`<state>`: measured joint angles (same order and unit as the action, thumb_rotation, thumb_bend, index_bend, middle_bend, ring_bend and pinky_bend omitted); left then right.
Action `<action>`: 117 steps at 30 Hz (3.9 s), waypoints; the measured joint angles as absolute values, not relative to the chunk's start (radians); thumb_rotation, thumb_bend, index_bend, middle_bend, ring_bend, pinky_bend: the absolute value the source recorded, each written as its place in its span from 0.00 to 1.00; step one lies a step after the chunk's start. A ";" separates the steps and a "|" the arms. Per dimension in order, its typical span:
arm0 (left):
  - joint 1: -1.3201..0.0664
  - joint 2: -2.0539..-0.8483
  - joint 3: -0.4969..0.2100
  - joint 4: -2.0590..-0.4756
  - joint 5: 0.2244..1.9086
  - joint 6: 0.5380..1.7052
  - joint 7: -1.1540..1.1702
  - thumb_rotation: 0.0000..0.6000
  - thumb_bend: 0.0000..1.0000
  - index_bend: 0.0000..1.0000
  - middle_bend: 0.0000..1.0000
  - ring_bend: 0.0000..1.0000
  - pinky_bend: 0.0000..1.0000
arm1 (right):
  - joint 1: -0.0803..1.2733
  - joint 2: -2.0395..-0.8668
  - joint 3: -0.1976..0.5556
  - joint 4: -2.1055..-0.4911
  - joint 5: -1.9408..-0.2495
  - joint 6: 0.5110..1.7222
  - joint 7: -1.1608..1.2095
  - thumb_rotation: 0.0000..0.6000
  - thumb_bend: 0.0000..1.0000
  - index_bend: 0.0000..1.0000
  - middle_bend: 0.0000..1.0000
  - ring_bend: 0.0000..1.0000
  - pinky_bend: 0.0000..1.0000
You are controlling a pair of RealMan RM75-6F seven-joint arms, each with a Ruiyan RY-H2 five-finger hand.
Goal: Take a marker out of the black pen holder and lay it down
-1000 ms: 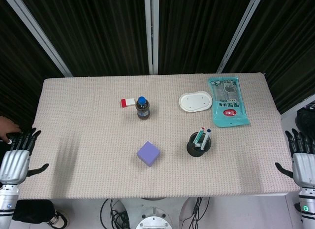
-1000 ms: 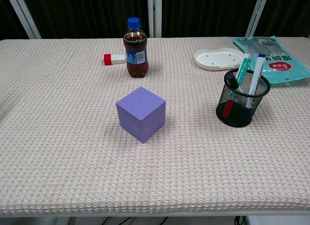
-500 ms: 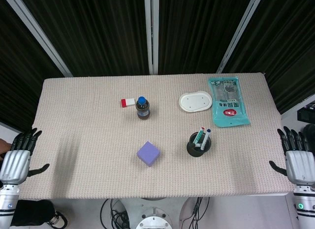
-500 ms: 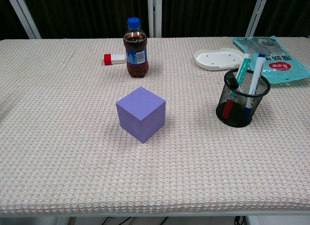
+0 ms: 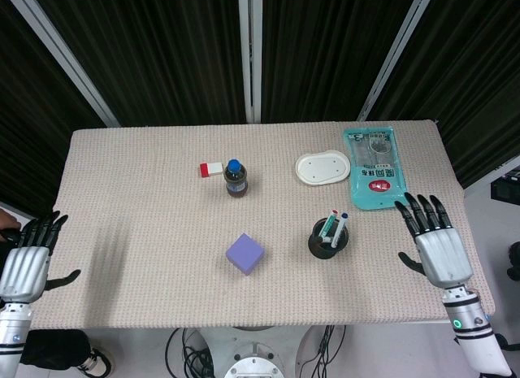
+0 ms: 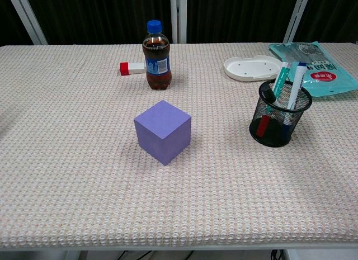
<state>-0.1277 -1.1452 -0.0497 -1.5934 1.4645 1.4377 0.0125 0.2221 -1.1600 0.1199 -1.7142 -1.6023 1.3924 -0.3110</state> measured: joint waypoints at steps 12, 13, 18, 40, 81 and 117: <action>-0.122 -1.153 -0.050 -1.575 1.446 1.434 0.015 1.00 0.12 0.06 0.00 0.00 0.00 | 0.402 -1.273 0.149 -1.801 -1.561 1.169 -0.459 1.00 0.11 0.21 0.00 0.00 0.00; -0.122 -1.153 -0.050 -1.573 1.445 1.432 0.013 1.00 0.12 0.06 0.00 0.00 0.00 | 0.409 -1.289 0.150 -1.795 -1.554 1.161 -0.462 1.00 0.12 0.21 0.00 0.00 0.00; -0.124 -1.154 -0.051 -1.564 1.437 1.420 0.003 1.00 0.12 0.06 0.00 0.00 0.00 | 0.448 -1.361 0.151 -1.744 -1.528 1.134 -0.480 1.00 0.17 0.24 0.00 0.00 0.00; -0.119 -1.149 -0.052 -1.551 1.431 1.419 -0.022 1.00 0.12 0.06 0.00 0.00 0.00 | 0.502 -1.416 0.128 -1.689 -1.488 1.123 -0.500 1.00 0.23 0.44 0.00 0.00 0.00; -0.111 -1.133 -0.048 -1.565 1.444 1.425 -0.047 1.00 0.12 0.06 0.00 0.00 0.00 | 0.502 -1.382 0.107 -1.718 -1.513 1.214 -0.465 1.00 0.32 0.65 0.01 0.00 0.00; -0.117 -1.132 -0.044 -1.590 1.448 1.416 -0.017 1.00 0.12 0.06 0.00 0.00 0.00 | 0.389 -1.195 0.163 -1.741 -1.544 1.412 -0.427 1.00 0.33 0.72 0.03 0.00 0.00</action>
